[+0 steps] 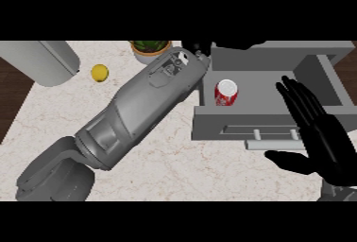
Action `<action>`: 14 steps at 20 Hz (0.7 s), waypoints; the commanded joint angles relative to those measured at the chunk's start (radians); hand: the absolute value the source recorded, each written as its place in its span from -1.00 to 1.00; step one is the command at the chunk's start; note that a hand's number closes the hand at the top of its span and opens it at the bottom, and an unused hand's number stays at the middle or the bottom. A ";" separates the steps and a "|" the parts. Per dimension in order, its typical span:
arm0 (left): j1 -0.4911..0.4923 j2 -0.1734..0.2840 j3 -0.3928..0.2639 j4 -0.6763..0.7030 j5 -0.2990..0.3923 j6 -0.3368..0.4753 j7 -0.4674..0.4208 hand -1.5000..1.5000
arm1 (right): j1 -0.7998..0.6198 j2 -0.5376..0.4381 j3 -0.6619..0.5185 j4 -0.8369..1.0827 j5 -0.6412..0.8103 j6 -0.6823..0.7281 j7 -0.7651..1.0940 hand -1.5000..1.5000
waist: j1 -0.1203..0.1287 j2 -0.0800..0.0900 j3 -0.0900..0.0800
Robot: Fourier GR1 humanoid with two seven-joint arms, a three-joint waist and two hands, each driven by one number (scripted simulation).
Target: Pick up the can, place it into the drawer and close the drawer
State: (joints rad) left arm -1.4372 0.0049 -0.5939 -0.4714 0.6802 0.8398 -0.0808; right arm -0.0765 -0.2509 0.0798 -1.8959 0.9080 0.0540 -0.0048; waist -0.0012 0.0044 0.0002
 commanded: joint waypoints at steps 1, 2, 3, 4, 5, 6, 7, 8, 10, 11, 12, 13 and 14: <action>0.017 0.022 -0.006 -0.057 -0.023 -0.004 0.057 -1.00 | -0.007 0.021 0.049 0.156 0.144 -0.107 -0.024 -1.00 | 0.019 -0.007 0.000; 0.049 0.047 0.003 -0.063 -0.035 -0.006 0.029 -1.00 | 0.009 0.043 0.054 0.178 0.150 -0.164 -0.053 -1.00 | 0.013 -0.006 0.000; 0.008 0.062 -0.002 -0.068 -0.045 -0.003 0.082 -1.00 | -0.061 0.073 0.042 0.233 0.148 -0.180 -0.030 -1.00 | 0.018 -0.006 0.000; 0.026 0.090 0.008 -0.089 -0.033 -0.029 0.082 -1.00 | -0.142 0.087 0.034 0.313 0.163 -0.181 -0.010 -1.00 | 0.034 -0.004 0.000; -0.006 0.136 0.011 -0.094 -0.036 -0.059 0.124 -1.00 | -0.089 0.124 0.052 0.323 0.187 -0.240 -0.005 -1.00 | 0.027 -0.006 0.001; 0.116 0.105 -0.010 -0.166 -0.064 -0.004 0.079 -1.00 | -0.102 0.096 0.010 0.312 0.144 -0.222 -0.027 -1.00 | 0.024 -0.009 0.000; 0.115 0.122 -0.012 -0.162 -0.065 -0.022 0.080 -1.00 | -0.135 0.102 -0.012 0.437 0.146 -0.296 -0.079 -1.00 | 0.035 -0.006 0.001; 0.069 0.139 -0.025 -0.200 -0.079 0.002 0.149 -1.00 | -0.184 0.110 -0.023 0.474 0.142 -0.284 -0.063 -1.00 | 0.039 -0.009 0.001; 0.094 0.155 -0.055 -0.259 -0.105 0.024 0.210 -1.00 | -0.182 0.087 -0.042 0.524 0.158 -0.301 -0.077 -1.00 | 0.036 -0.011 0.001; 0.139 0.195 -0.030 -0.299 -0.087 -0.015 0.186 -1.00 | -0.144 0.100 -0.035 0.553 0.168 -0.356 -0.105 -1.00 | 0.038 -0.010 0.000; 0.131 0.204 -0.020 -0.269 -0.096 -0.016 0.181 -1.00 | -0.243 0.107 -0.061 0.604 0.160 -0.340 -0.082 -1.00 | 0.035 -0.005 0.001; 0.108 0.232 -0.016 -0.279 -0.100 -0.031 0.212 -1.00 | -0.217 0.104 -0.049 0.627 0.177 -0.375 -0.113 -1.00 | 0.031 -0.005 0.001; 0.169 0.235 -0.031 -0.342 -0.109 -0.006 0.193 -1.00 | -0.256 0.072 -0.089 0.656 0.147 -0.350 -0.125 -1.00 | 0.044 -0.008 0.000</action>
State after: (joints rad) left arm -1.3239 0.1893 -0.6172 -0.7252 0.5924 0.8279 0.0901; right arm -0.2897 -0.1678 0.0424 -1.3951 1.0740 -0.2639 -0.1010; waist 0.0361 -0.0156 -0.0148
